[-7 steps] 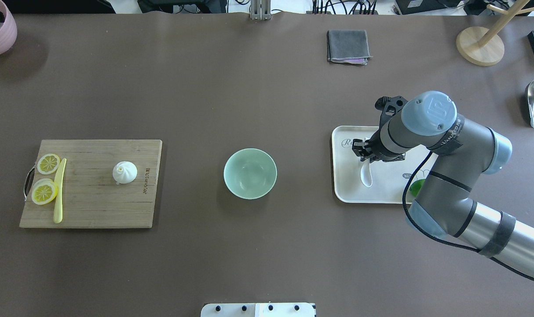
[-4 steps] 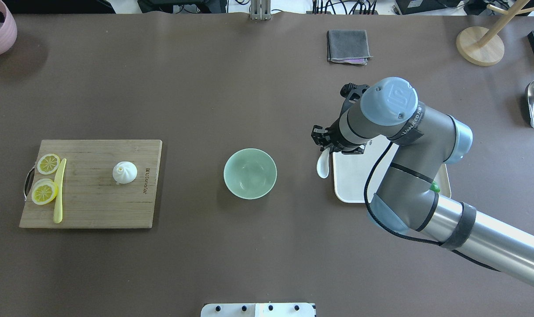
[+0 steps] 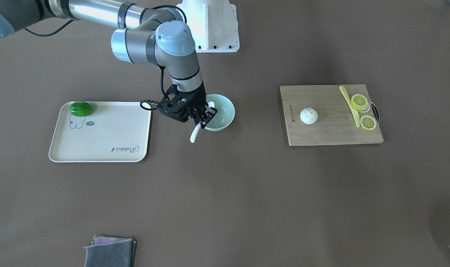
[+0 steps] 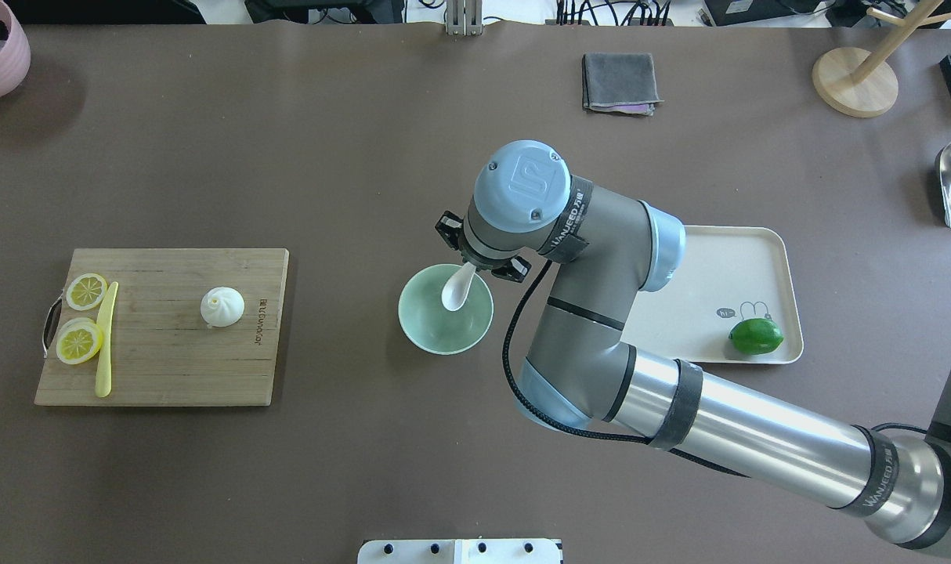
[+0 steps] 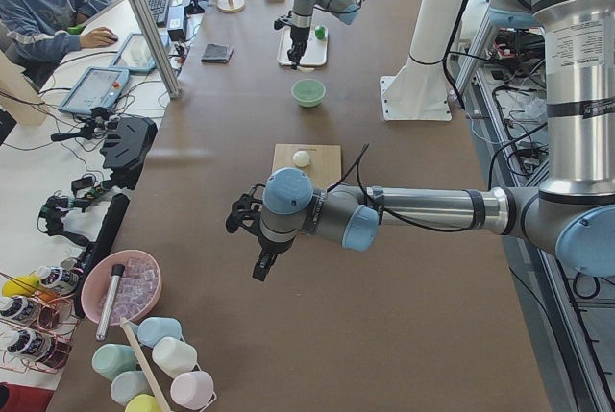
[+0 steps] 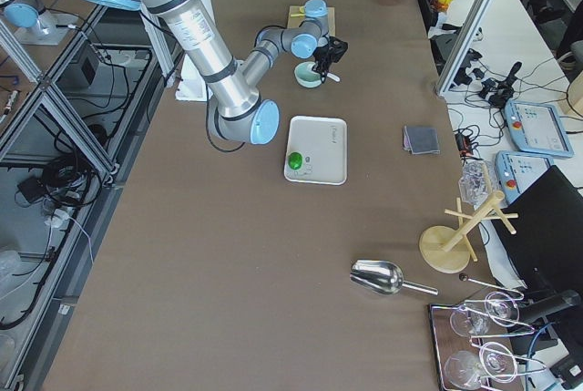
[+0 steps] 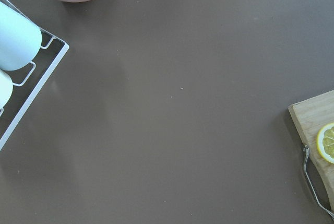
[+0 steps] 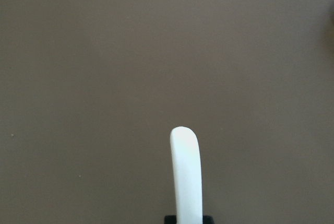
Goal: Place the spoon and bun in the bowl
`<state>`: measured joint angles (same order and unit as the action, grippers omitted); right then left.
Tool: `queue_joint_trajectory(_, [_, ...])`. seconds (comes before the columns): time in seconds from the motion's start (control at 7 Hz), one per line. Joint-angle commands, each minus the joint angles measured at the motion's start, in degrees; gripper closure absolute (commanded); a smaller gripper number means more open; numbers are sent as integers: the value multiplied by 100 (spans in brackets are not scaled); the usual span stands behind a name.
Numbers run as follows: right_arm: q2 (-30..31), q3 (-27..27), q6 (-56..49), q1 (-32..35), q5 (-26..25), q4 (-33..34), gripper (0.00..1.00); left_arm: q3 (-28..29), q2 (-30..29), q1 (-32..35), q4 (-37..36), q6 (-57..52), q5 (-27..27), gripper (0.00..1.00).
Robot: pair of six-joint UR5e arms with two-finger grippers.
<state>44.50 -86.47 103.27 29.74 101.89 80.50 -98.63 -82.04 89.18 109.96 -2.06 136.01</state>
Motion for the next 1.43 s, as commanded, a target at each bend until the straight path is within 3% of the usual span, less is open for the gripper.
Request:
queue_joint_trajectory(0.0, [-39, 9, 45, -65, -108, -26, 1, -16, -39, -67, 191, 589, 22, 2])
queue_joint_trajectory(0.14, [5, -105, -139, 22, -65, -26, 0, -51, -83, -590, 732, 1776, 118, 2])
queue_joint_trajectory(0.29, [345, -550, -419, 110, 84, 0, 0, -78, -240, -1222, 1503, 3537, 93, 2])
queue_joint_trajectory(0.43, [871, -1190, -770, 232, 312, 18, 0, -278, -303, -1776, 1720, 4346, 23, 4])
queue_joint_trajectory(0.71, [1699, -1985, -1297, 645, 822, 36, 0, -447, -557, -2918, 1713, 5238, -1044, 5])
queue_joint_trajectory(1.0, [2052, -1996, -2183, 1163, 1157, 36, 0, -403, -881, -3877, 1678, 5923, -1636, 7])
queue_joint_trajectory(1.29, [2413, -1953, -2924, 1454, 1245, -8, 0, -385, -1583, -4627, 1094, 6331, -2059, 8])
